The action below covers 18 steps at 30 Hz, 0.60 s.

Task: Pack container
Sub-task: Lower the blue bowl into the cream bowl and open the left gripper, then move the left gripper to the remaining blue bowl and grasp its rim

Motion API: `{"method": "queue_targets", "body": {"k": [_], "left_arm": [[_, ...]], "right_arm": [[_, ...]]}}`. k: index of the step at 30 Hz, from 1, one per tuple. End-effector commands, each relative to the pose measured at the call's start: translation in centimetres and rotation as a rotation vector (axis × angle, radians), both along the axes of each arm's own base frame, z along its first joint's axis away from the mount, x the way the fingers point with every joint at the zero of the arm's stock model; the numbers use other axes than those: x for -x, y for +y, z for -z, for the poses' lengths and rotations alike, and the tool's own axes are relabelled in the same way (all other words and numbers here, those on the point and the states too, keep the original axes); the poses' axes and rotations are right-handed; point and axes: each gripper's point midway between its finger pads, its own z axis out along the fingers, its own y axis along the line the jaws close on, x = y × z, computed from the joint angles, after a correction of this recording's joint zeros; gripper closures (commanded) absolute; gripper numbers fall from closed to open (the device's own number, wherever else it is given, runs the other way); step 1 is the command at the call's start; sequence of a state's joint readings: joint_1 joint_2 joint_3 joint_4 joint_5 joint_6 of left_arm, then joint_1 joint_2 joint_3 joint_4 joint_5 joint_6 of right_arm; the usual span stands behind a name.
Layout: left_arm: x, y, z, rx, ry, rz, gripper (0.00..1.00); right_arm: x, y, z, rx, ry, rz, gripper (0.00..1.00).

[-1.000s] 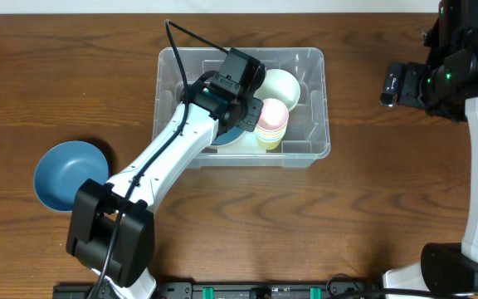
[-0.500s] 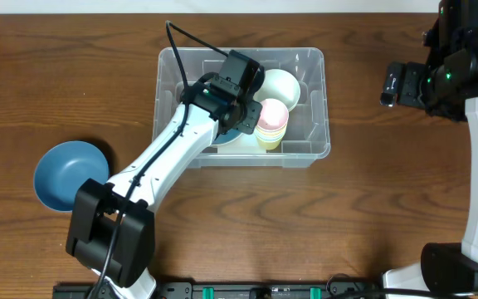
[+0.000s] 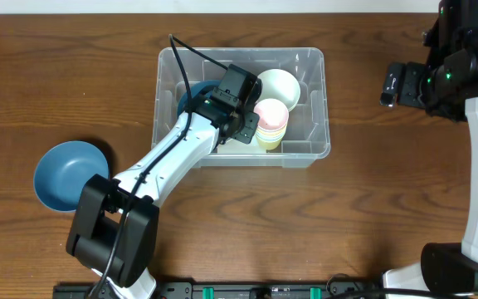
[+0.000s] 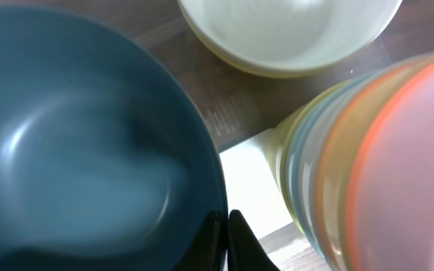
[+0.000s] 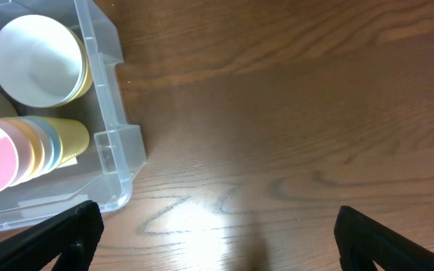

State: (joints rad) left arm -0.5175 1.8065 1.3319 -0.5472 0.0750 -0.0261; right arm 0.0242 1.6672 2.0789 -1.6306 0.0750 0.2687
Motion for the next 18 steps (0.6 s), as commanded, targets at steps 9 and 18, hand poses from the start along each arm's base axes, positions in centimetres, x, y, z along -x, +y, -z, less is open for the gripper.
{"method": "queue_targets", "body": {"k": [9,18], "left_arm": [[-2.8,0.2,-6.8,0.050,-0.170,-0.042,0.58],[-3.9,7.2,-12.6,0.069,-0.271,-0.197,0.56]], "right_arm": [[0.2,-0.1,-0.3,0.001,-0.010,-0.007,0.01],[0.2,-0.1,-0.3,0.001,-0.010,-0.007,0.01]]}}
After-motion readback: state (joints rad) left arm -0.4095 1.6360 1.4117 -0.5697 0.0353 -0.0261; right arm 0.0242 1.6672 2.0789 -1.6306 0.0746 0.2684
